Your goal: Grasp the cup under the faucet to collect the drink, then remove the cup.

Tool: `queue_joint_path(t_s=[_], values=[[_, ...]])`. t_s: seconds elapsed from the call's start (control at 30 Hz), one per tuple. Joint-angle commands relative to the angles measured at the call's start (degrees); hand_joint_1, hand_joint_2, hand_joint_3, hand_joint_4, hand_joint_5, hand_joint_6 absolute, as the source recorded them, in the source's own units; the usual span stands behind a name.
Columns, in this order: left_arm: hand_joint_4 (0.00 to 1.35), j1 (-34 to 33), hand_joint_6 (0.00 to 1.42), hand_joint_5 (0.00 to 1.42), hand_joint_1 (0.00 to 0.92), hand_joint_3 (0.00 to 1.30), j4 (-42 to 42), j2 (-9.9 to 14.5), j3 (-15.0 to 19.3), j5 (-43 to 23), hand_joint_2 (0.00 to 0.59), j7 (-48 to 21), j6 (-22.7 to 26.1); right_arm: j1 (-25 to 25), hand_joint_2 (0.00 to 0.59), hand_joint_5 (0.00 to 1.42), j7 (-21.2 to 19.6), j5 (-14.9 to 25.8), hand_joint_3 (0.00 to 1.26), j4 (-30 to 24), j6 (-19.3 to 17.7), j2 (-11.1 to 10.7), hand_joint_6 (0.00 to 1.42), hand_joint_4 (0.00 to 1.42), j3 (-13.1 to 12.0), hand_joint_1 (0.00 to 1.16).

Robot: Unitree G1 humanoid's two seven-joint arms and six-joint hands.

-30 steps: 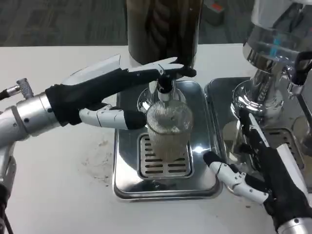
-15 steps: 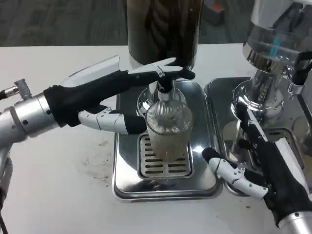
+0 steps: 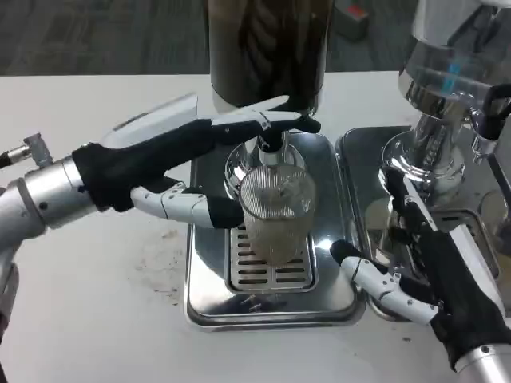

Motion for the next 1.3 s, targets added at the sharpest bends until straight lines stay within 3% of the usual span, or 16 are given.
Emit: queue_joint_path(t_s=[0.03,0.97,1.3], values=[[0.02,1.3,0.07,0.04,0.000,0.14,0.7,0.6,-1.6,3.0,0.045,-0.2,-1.3,-0.5,0.220,0.00,0.3,0.4,0.00,-0.1,0.9,-0.1,0.10,0.00,-0.2,0.60],[0.01,1.1,0.07,0.03,0.000,0.12,0.9,2.2,-3.6,7.9,0.048,7.5,-6.4,-0.1,0.225,0.00,0.1,0.5,0.00,-0.1,1.2,0.3,0.10,0.00,-0.1,0.59],[0.01,1.3,0.07,0.03,0.000,0.12,0.9,2.4,-3.6,7.7,0.048,8.0,-6.5,-2.1,0.225,0.00,2.7,0.6,0.00,1.1,1.3,-1.4,0.10,0.00,0.3,0.59]])
